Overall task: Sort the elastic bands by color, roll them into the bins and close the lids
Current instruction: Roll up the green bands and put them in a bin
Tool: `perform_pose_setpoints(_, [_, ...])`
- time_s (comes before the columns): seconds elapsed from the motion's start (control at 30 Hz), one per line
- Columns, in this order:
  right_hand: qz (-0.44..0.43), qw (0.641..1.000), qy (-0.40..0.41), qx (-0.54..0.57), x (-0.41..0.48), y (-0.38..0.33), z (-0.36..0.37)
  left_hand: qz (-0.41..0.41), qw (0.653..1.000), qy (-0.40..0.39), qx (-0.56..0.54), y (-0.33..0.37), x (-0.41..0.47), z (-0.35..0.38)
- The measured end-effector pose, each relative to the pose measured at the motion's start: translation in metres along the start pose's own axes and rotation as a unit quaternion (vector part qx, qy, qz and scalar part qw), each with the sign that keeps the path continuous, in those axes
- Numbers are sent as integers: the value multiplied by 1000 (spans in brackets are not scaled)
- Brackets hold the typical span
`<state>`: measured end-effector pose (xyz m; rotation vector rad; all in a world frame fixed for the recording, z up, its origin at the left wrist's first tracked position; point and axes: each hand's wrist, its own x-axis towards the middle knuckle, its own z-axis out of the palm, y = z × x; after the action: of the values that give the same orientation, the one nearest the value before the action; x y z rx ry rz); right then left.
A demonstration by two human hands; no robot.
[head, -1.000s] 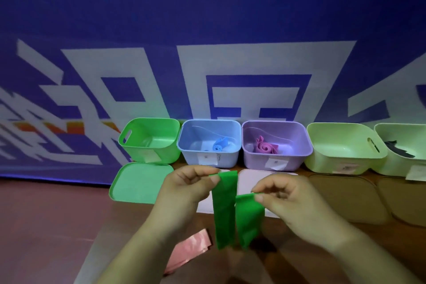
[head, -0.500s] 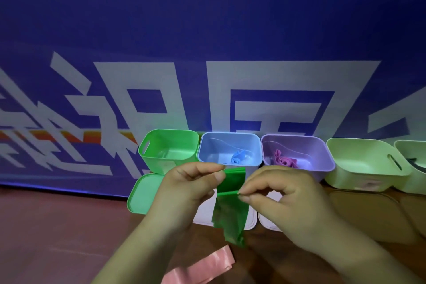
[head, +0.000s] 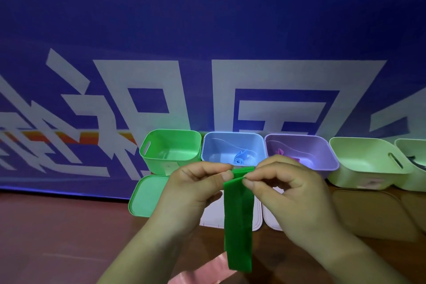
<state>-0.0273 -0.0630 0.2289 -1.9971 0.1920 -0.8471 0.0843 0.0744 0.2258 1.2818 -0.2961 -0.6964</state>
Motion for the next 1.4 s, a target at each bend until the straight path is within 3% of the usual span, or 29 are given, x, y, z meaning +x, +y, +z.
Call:
perform_pose_setpoints(0.3, [63,996,41,-49,-2,3,12,-5,999,-28,26,-1,6,-4])
perform_pose_setpoints(0.57, [127,991,16,35,1,7,14,1,1000,-22,21,-5,10,-8])
perform_pose_setpoints(0.77, [199,975,-3,98,2,9,16,72,995,-9,63,-10,9,-9])
perform_pose_setpoints(0.97, [219,969,-33,110,8,9,13,103,993,7,64,-12,12,-8])
perform_pose_setpoints(1.4, [272,954,-13,124,19,11,3,136,985,-32,98,-12,10,1])
